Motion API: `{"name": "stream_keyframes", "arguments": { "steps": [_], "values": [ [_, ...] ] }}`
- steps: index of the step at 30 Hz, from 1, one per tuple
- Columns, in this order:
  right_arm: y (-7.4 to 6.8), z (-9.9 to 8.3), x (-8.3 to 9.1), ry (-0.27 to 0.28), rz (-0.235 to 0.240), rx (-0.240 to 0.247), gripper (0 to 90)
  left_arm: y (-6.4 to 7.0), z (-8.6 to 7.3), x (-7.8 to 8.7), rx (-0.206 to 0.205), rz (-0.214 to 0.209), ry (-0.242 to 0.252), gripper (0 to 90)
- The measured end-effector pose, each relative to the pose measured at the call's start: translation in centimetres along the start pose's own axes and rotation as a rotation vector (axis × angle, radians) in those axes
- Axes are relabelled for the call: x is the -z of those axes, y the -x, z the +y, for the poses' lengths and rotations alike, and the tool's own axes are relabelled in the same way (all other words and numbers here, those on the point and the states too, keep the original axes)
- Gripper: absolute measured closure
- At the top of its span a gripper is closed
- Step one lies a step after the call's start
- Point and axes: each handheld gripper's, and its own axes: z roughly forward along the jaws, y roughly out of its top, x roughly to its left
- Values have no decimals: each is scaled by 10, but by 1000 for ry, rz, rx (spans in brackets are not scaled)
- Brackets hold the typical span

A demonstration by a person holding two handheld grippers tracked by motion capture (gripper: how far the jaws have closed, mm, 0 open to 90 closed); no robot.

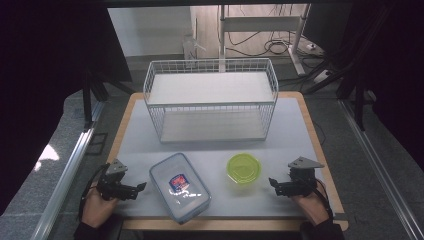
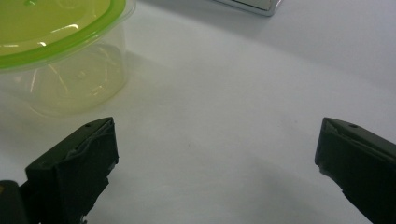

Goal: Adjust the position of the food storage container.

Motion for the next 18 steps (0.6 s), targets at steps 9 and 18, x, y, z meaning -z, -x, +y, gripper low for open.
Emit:
{"name": "stream_keyframes", "arguments": {
  "steps": [9,18],
  "values": [
    [-3,2,0,14,-4,-19,3,16,2,1,-68,-11,19,9],
    [-8,4,-1,-9,9,2,36,13,1,-1,-57,-34,24,14]
  ]
}}
